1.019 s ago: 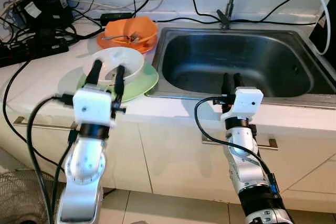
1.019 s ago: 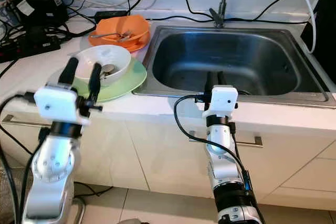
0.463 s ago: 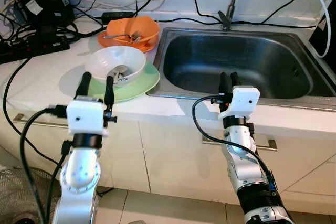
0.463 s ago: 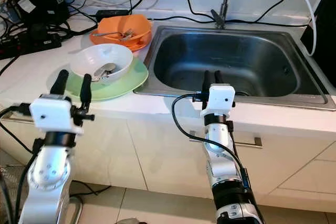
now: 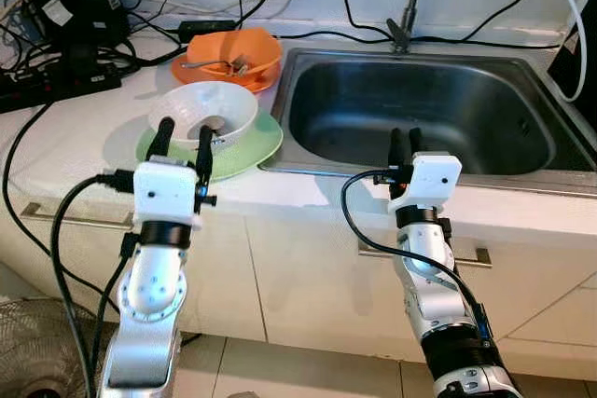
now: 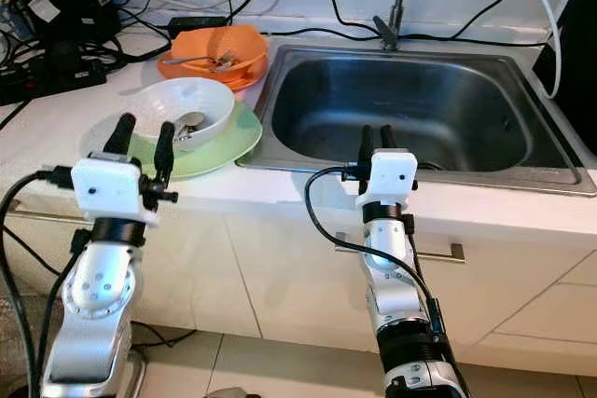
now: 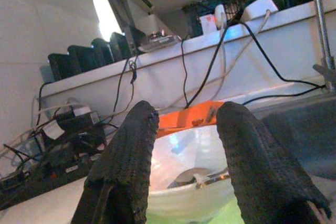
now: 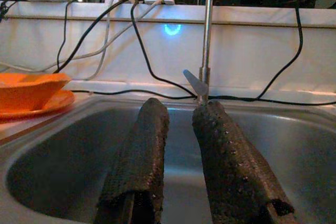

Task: Kitchen organization

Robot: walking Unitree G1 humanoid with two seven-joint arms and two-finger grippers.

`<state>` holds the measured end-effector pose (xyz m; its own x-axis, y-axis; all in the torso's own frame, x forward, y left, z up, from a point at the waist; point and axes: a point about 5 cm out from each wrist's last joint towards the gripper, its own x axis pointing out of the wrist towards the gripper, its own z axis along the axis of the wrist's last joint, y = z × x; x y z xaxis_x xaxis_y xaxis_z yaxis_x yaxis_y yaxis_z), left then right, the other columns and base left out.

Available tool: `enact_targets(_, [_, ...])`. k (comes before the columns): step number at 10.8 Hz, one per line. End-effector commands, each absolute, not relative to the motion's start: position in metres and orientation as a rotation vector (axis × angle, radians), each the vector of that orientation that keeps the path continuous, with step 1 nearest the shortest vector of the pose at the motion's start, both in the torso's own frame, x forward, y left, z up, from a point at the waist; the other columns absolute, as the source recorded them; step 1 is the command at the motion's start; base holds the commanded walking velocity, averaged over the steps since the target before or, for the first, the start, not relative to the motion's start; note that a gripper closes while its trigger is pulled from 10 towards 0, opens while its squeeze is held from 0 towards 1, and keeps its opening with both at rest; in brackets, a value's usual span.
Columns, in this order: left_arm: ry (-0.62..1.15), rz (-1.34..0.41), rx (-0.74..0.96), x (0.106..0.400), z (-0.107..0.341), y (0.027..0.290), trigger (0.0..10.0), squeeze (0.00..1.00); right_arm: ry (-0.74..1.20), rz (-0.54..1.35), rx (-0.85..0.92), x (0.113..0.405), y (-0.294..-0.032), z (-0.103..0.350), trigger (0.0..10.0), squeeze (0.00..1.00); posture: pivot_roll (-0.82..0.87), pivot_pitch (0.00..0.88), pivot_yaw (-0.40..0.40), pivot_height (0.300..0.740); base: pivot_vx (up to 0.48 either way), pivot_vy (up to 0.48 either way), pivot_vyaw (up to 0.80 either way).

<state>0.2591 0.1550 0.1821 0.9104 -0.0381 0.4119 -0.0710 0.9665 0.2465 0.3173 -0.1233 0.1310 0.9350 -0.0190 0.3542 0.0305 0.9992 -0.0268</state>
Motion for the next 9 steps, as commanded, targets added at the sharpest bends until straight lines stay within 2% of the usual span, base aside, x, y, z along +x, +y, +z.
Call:
enact_targets(1, [-0.421,0.003,0.267,0.262,0.181,0.154,10.0,0.0,-0.359,-0.029,-0.03,0.317,-0.123,0.13,10.0,0.0,0.12,0.0,0.046,0.74,0.0,0.0,0.0])
enact_targets(9, [-0.343,0.021,0.263,0.264,0.16,0.156,10.0,0.0,-0.357,-0.032,-0.029,0.316,-0.123,0.13,10.0,0.0,0.12,0.0,0.045,0.74,0.0,0.0,0.0])
